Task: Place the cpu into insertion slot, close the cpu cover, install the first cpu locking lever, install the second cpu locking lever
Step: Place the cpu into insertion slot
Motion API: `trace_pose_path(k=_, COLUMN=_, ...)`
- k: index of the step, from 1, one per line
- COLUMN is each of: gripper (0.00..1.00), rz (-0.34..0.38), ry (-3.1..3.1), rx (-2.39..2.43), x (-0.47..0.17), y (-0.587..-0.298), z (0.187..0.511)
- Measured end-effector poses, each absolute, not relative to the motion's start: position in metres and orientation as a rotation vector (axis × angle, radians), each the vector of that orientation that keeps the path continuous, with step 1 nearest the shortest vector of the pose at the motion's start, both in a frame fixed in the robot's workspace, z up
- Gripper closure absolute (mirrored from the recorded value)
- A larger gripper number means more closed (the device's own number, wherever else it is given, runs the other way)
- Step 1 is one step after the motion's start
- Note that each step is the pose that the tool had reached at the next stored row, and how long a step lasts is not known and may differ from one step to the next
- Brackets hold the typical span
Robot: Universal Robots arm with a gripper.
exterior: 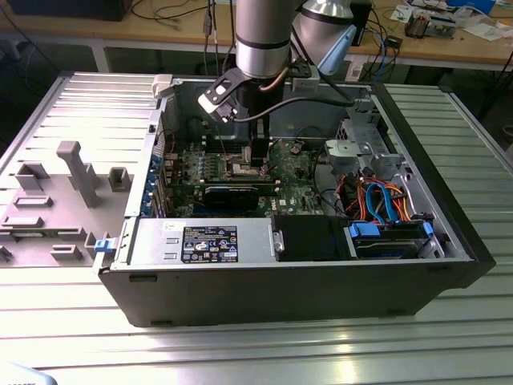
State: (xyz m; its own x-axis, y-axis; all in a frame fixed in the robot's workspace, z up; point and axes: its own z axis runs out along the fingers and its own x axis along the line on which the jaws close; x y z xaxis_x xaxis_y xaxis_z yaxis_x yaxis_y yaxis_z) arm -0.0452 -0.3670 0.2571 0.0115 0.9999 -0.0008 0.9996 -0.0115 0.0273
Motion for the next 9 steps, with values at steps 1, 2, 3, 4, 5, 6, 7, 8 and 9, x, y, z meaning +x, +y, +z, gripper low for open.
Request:
trace_pose_path(k=1, gripper=0.45, rz=0.030, ry=2.195, rx=2.220, x=-0.0452, y=-0.3670, z=0.2568)
trace_pose_path(k=2, gripper=0.45, rz=0.029, ry=2.195, rx=2.220, x=-0.0453, y=-0.3670, z=0.2567)
trace_pose_path(k=3, gripper=0.45, rz=0.030, ry=2.195, rx=2.220, x=-0.0453, y=-0.3670, z=0.2565)
trace_pose_path(k=4, gripper=0.45, rz=0.029, ry=2.195, rx=2.220, x=-0.0453, y=-0.3670, z=0.2564)
trace_pose_path(k=5, gripper=0.45, rz=0.030, ry=2.194, rx=2.220, x=-0.0453, y=-0.3670, z=0.2563)
trace_pose_path(k=6, gripper=0.45, rz=0.029, ry=2.194, rx=2.220, x=-0.0453, y=-0.3670, z=0.2562)
trace_pose_path(k=7, gripper=0.45, rz=0.029, ry=2.194, rx=2.220, x=-0.0453, y=-0.3669, z=0.2560)
trace_pose_path(k=8, gripper=0.45, rz=0.030, ry=2.195, rx=2.220, x=-0.0453, y=-0.3668, z=0.2558)
trace_pose_path(k=9, gripper=0.45, rz=0.030, ry=2.195, rx=2.220, x=-0.0453, y=-0.3669, z=0.2556)
